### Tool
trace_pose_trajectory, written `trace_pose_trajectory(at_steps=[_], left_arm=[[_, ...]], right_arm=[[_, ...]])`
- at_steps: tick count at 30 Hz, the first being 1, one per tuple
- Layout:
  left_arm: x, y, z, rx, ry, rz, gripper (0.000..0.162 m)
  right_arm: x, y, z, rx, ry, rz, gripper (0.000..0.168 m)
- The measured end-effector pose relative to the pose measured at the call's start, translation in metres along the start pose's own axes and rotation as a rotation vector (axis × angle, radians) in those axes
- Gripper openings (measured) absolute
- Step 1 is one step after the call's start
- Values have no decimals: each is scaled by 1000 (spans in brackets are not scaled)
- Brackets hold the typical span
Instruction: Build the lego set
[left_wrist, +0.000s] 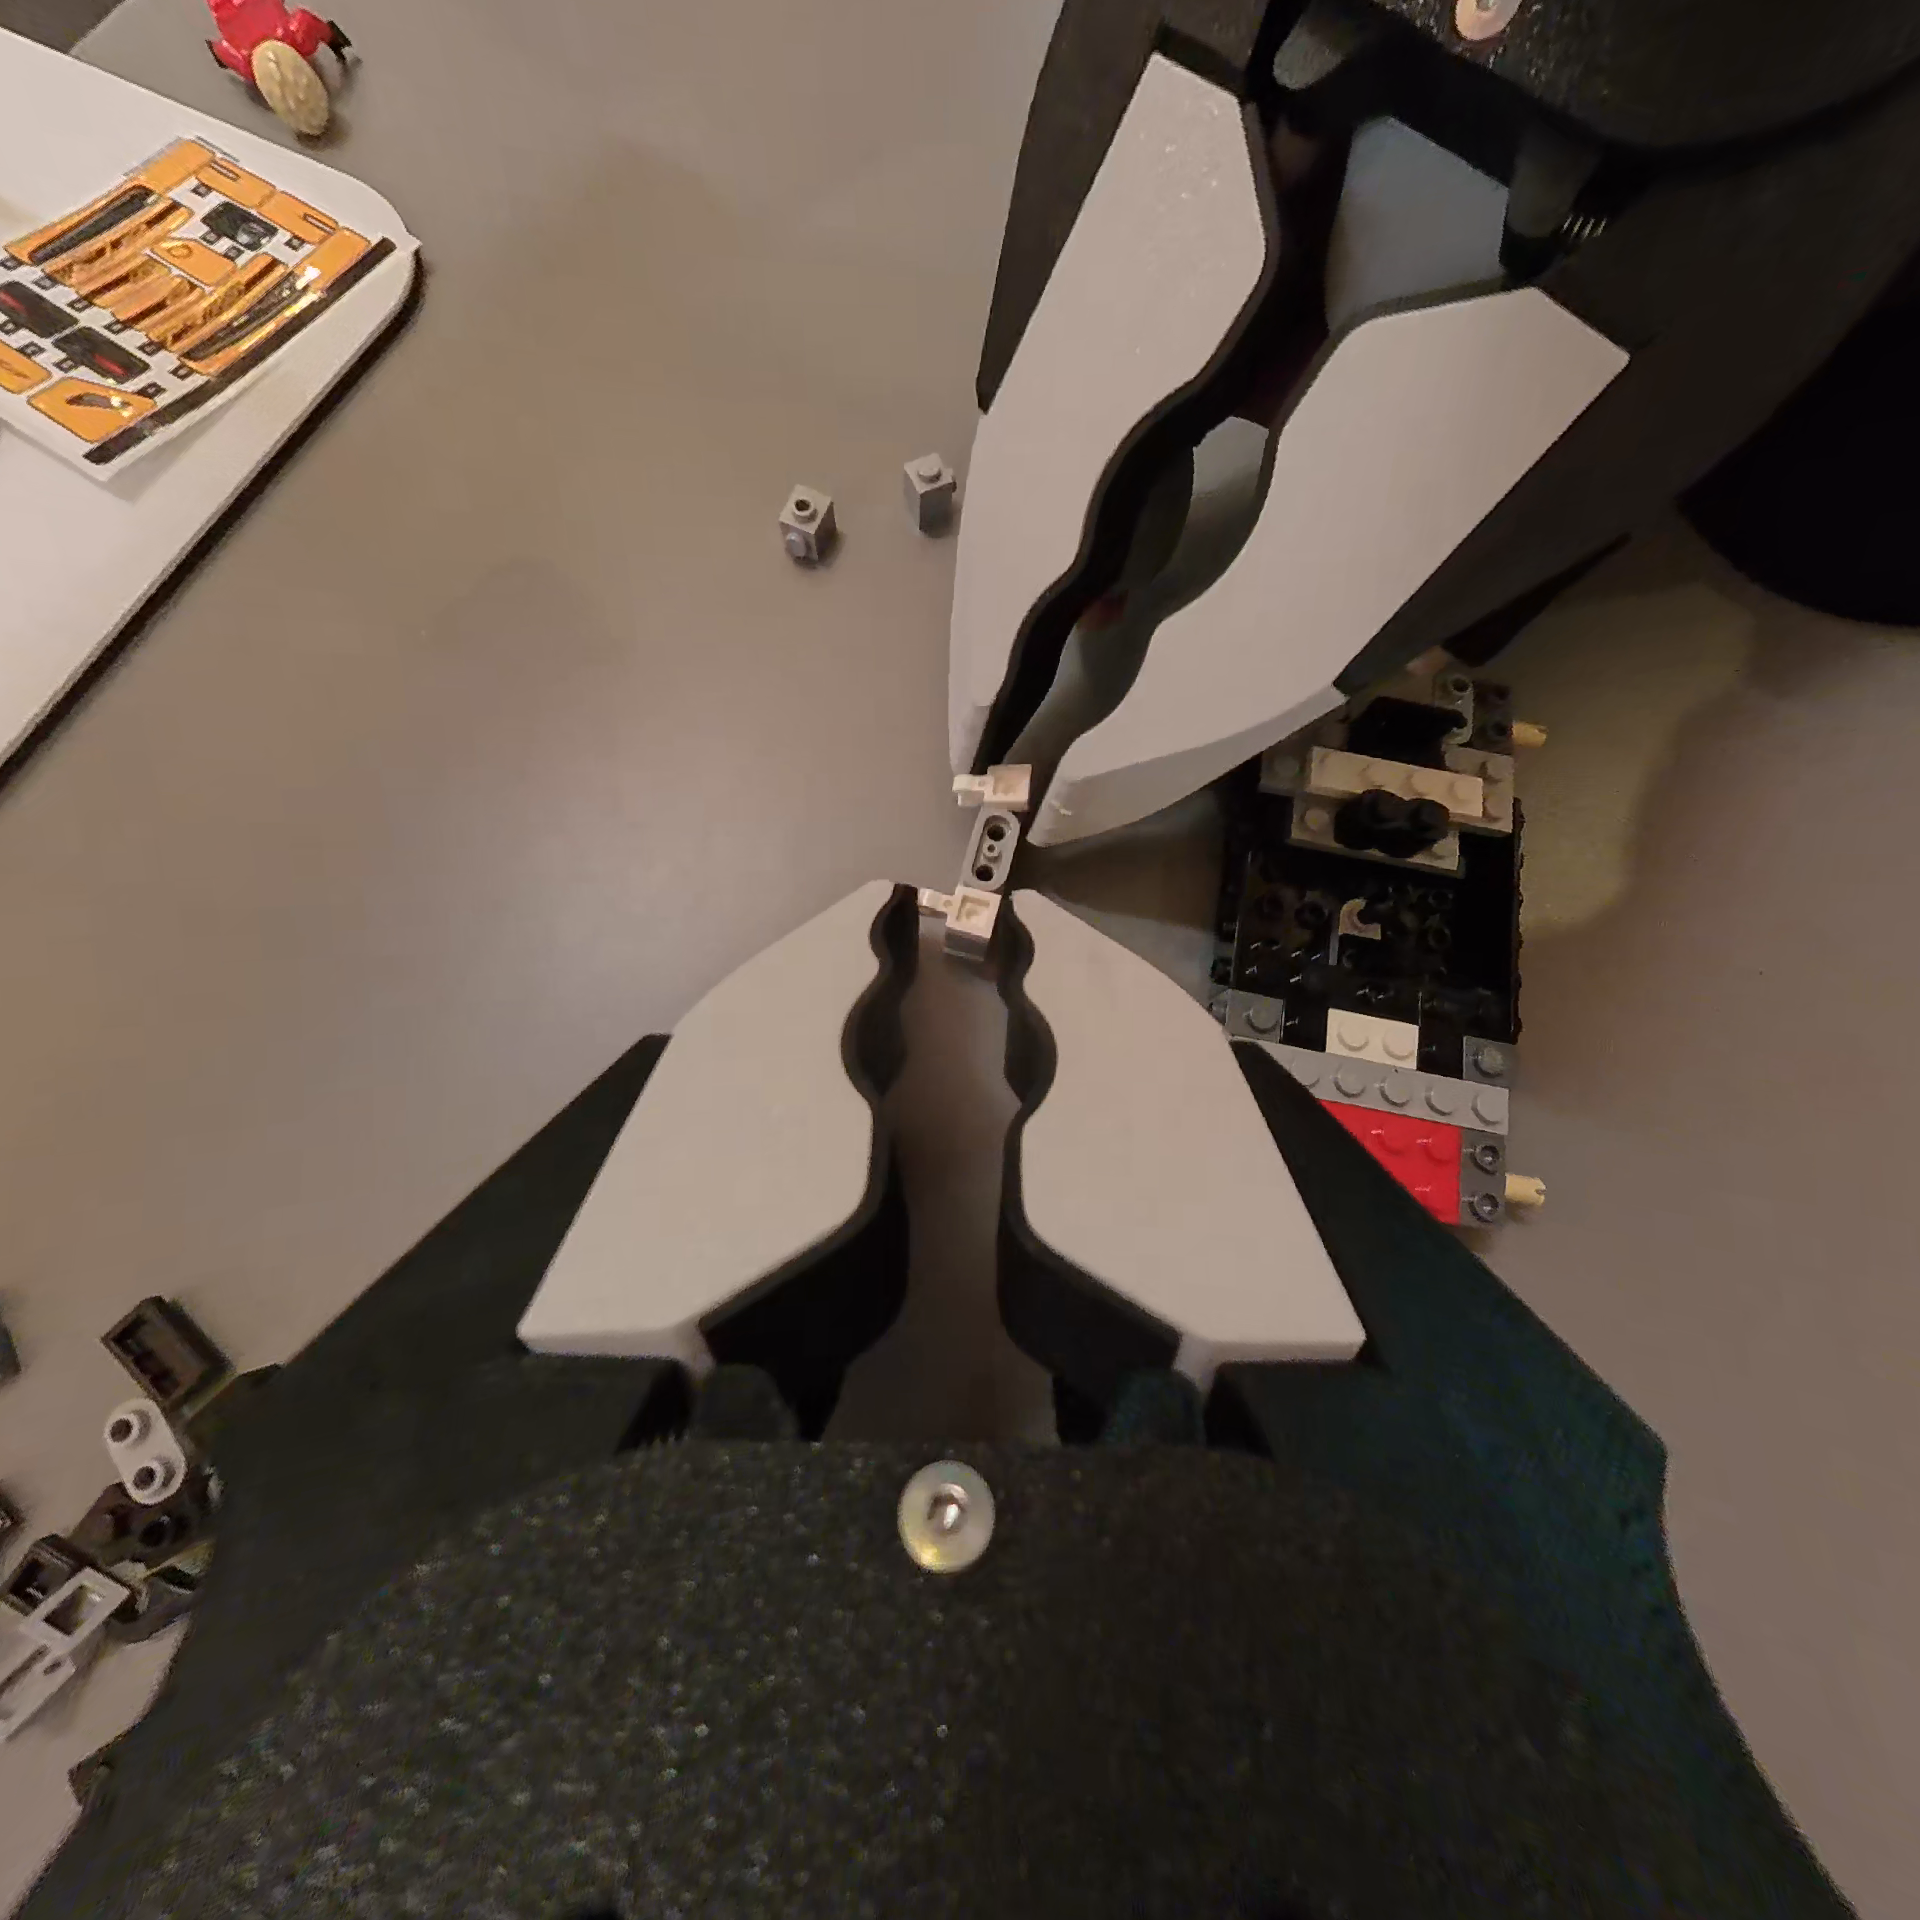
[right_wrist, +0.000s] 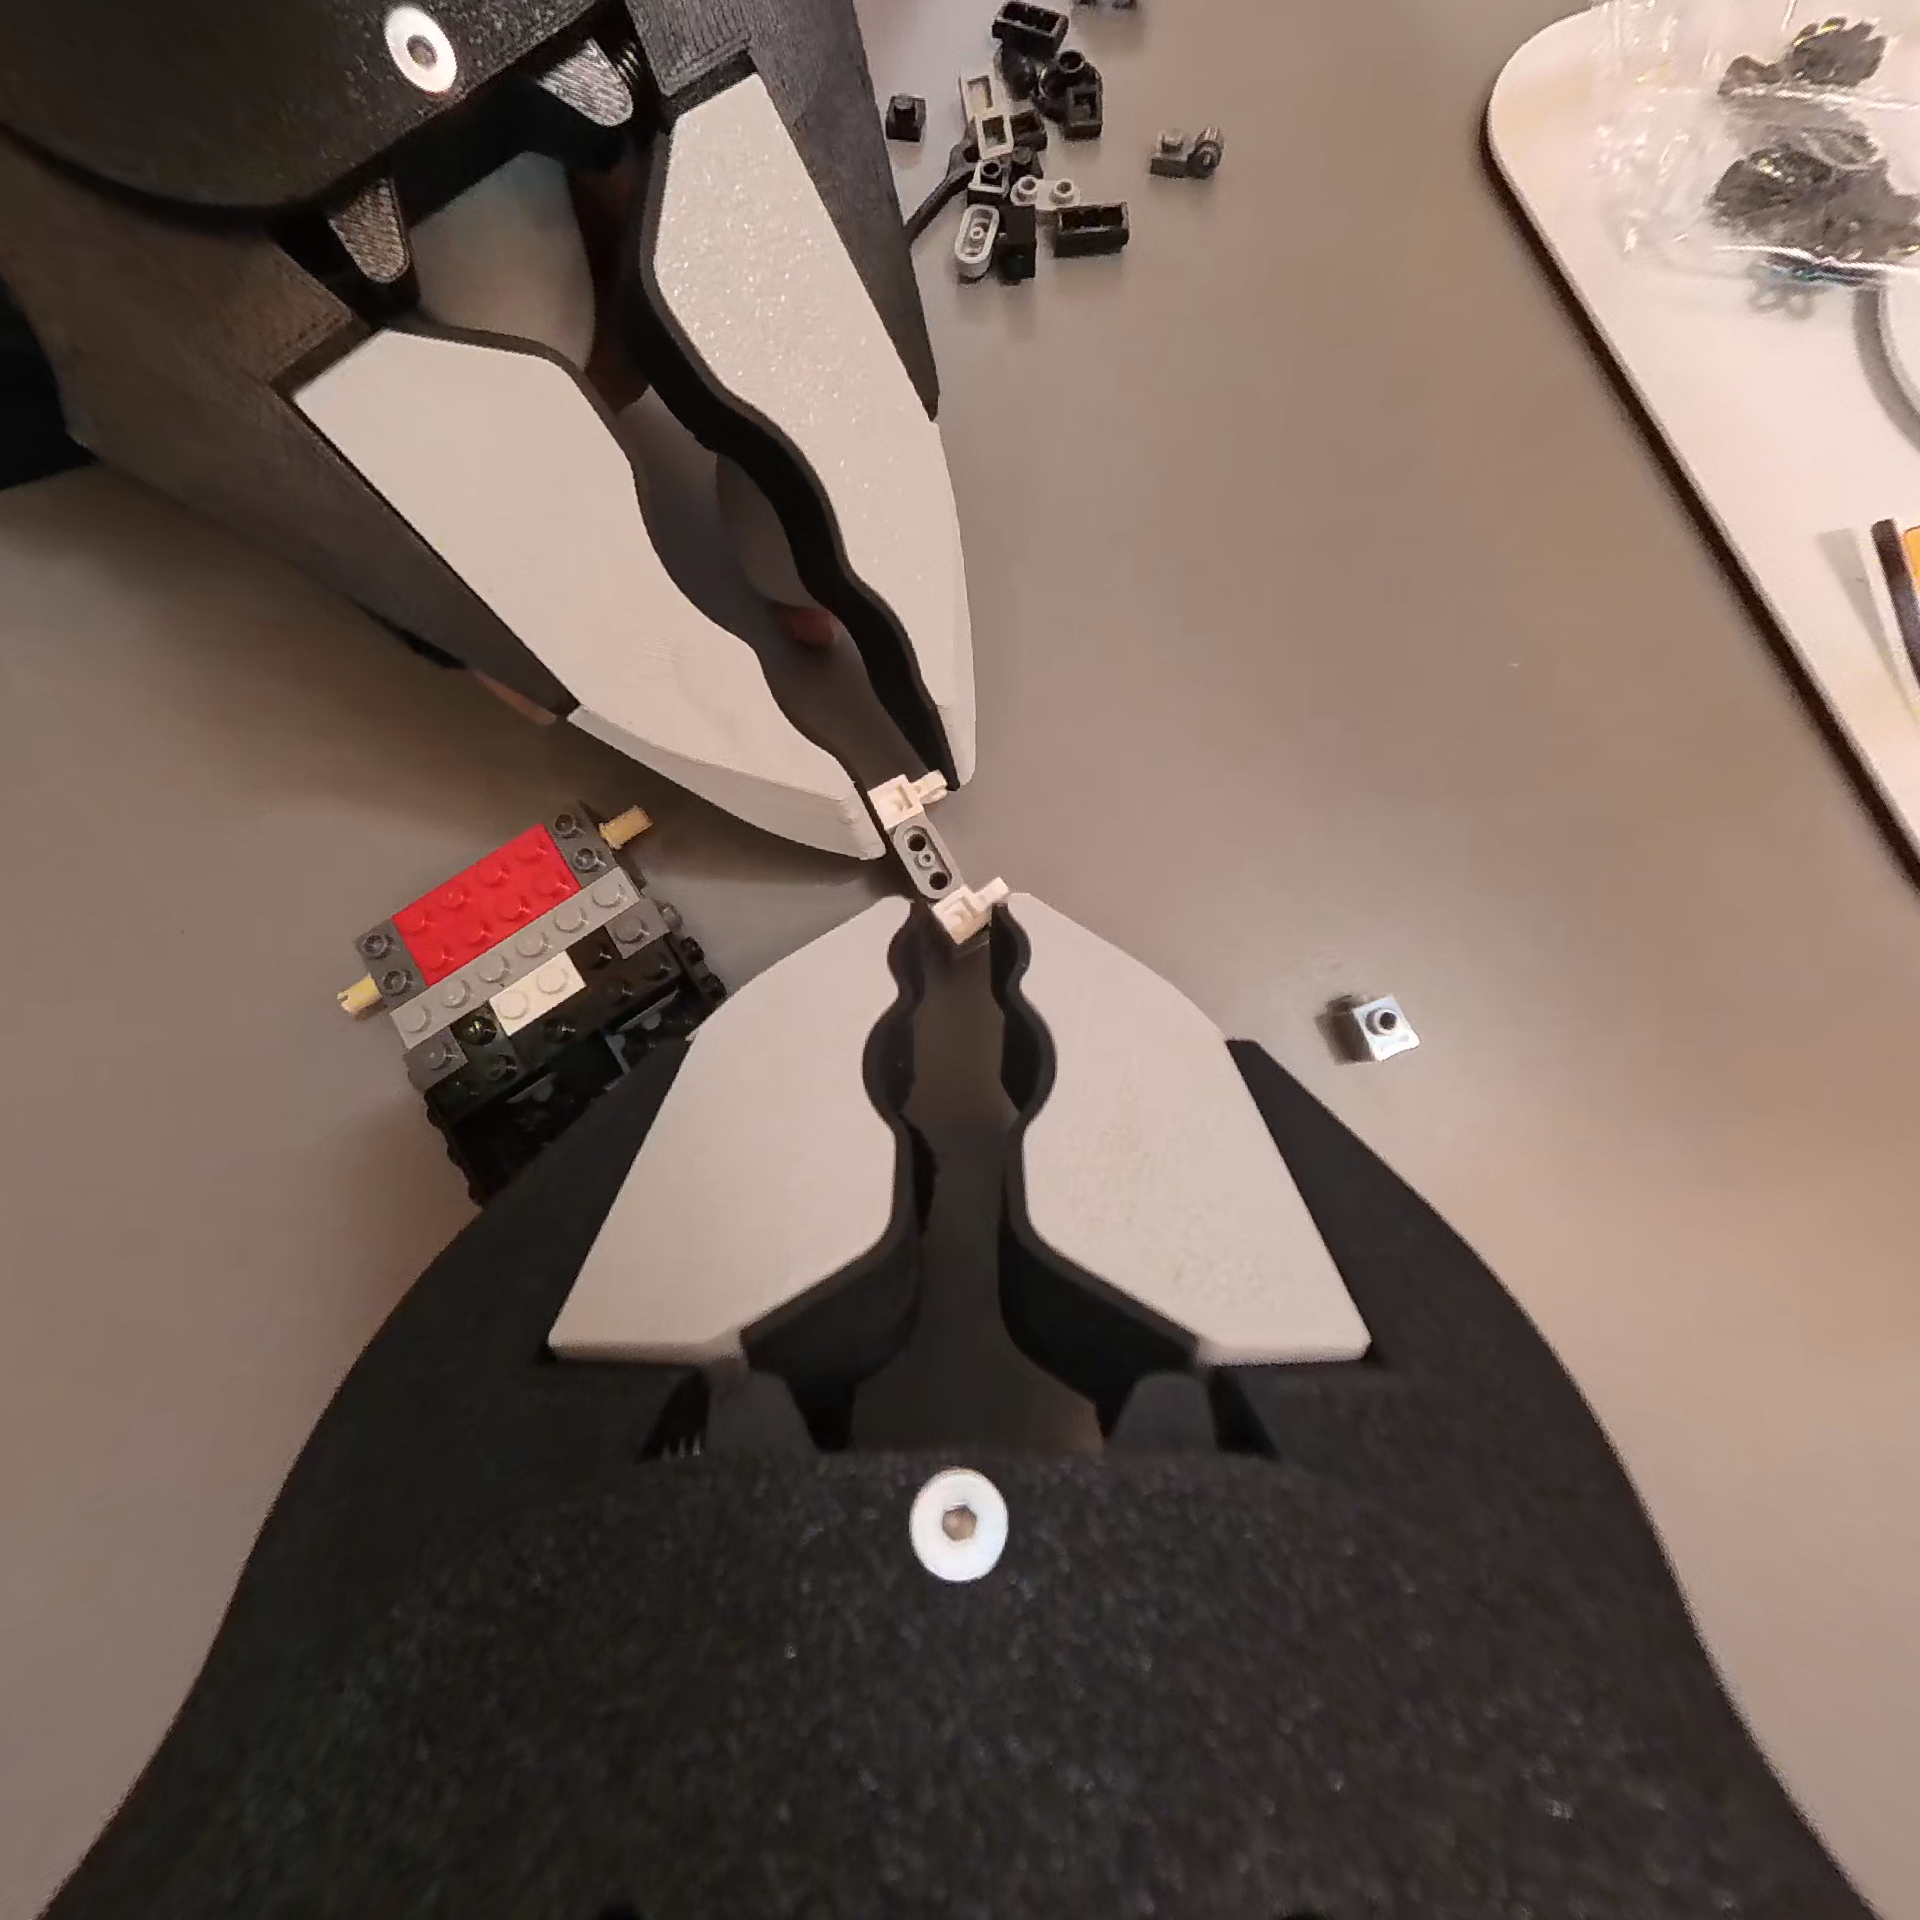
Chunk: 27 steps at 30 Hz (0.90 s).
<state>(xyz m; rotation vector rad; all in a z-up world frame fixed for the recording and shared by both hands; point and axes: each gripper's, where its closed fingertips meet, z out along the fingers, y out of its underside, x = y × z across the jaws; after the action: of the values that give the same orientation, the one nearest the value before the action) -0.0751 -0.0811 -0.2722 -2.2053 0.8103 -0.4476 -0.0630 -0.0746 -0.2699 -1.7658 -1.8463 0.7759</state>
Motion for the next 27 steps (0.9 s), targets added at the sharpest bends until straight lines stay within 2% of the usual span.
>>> trace_pose_trajectory(at_steps=[19, 27], left_arm=[[0, -1, 0, 11, 0, 31, 14], [-3, -13, -5, 106, -18, 92, 14]], right_arm=[[-1, 3, -1, -25, -3, -46, 19], [0, -4, -19, 53, -109, 52, 21]])
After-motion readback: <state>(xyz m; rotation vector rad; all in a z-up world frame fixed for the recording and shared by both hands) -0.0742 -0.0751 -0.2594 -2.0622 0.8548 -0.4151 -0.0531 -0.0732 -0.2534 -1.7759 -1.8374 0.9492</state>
